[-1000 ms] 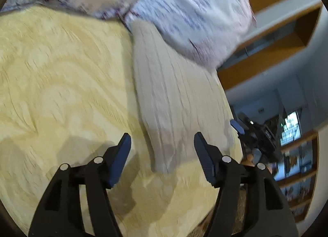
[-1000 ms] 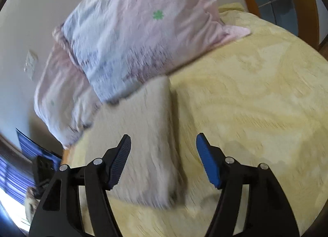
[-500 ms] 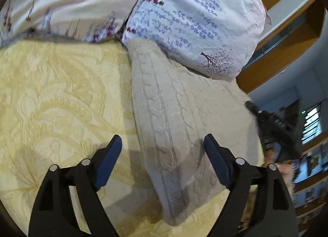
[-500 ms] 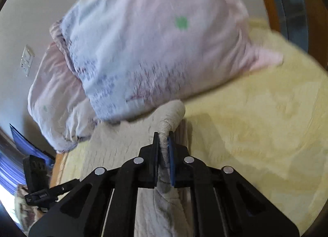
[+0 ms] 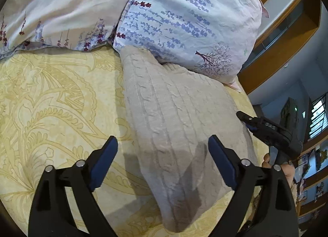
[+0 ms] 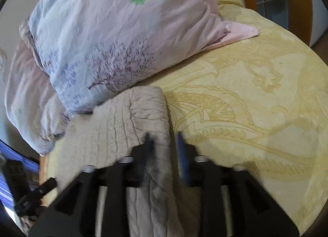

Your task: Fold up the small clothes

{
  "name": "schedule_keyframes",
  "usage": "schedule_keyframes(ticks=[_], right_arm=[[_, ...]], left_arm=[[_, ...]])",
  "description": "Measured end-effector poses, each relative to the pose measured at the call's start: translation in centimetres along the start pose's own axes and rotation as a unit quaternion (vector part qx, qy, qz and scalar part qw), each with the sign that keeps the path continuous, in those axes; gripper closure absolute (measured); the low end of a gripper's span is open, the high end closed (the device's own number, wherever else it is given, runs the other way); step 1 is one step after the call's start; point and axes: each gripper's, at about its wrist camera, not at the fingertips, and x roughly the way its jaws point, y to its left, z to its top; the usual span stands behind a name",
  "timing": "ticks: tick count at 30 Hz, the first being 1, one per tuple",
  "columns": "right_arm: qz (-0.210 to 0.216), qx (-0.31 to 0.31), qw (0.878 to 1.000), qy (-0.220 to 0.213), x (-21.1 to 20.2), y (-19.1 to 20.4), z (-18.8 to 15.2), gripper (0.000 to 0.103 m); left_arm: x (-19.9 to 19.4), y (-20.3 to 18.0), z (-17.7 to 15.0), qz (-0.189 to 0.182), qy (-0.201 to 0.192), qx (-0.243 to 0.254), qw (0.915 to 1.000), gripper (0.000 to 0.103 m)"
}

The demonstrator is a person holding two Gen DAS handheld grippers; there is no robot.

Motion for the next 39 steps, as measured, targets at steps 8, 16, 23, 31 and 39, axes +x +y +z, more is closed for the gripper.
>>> schedule_keyframes(ticks=[8,16,23,31,39], right_arm=[[0.057,0.058,0.996,0.029,-0.6,-2.3,0.2,0.033],[0.078,0.055,0.994,0.059,0.9,-2.3,0.0,0.033],[0.087,0.041,0.993,0.066,1.2,-2.3,-0.1,0.033],[0.088,0.033,0.994,0.061,1.2,-2.3,-0.2,0.033],[0.132,0.003,0.986,0.104,2.1,-0.7,-1.5,0.041]], left_arm=[[1.1,1.0,0.8,-0.029,0.023,-0.046,0.9983,0.007],[2.7,0.8,1.6,-0.012,0.037,-0.047,0.9982,0.007],[3.7,-0.8,2.0,0.016,0.037,-0.008,0.9992,0.007],[4.8,-1.5,2.1,0.019,0.042,0.006,0.9989,0.005],[5.8,-1.3,2.6,-0.014,0.051,-0.004,0.9986,0.005]])
